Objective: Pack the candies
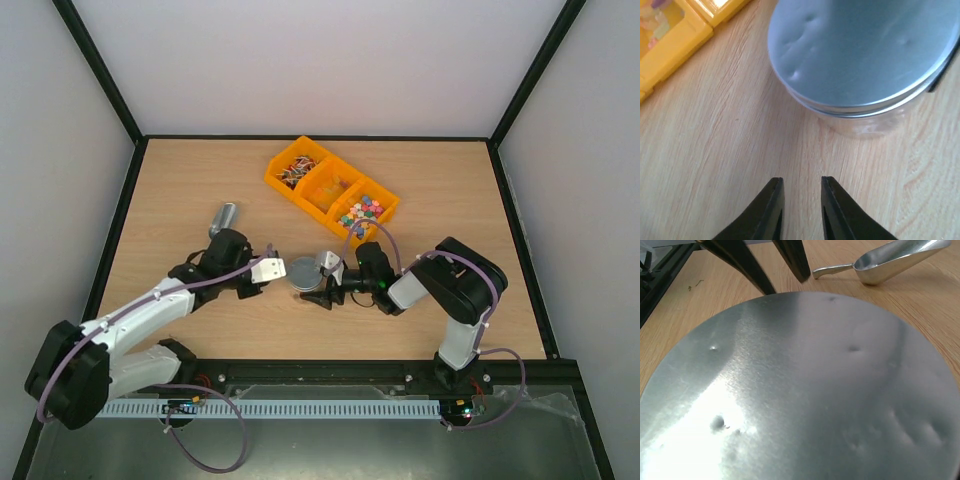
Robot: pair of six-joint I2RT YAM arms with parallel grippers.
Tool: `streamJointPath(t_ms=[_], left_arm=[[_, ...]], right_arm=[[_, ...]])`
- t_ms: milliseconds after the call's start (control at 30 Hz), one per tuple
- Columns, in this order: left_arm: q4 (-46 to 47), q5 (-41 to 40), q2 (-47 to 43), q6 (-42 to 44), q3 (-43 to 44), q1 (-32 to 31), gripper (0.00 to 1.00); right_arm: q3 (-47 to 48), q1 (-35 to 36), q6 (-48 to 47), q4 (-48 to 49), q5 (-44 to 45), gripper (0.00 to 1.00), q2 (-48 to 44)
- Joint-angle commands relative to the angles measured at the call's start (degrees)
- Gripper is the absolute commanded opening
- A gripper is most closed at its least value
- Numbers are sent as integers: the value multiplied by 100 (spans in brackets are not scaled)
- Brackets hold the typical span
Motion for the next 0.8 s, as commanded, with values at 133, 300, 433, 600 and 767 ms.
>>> streamJointPath(t_ms=[133, 300, 433, 600, 767], left_arm=[[-709, 643, -552, 45, 301, -172, 38], [-258, 600, -332, -222, 329, -623, 45], [46, 559, -116, -286, 321, -950, 47], [412, 426, -24, -307, 250, -1153, 47], [709, 340, 139, -99, 247, -1348, 43]], right_arm=[[49, 33, 0, -44, -130, 40, 148], [70, 35, -47, -63, -154, 40, 162], [49, 45, -83, -69, -144, 40, 159], [35, 75, -121, -78, -144, 40, 131], [28, 94, -123, -108, -164, 40, 131]])
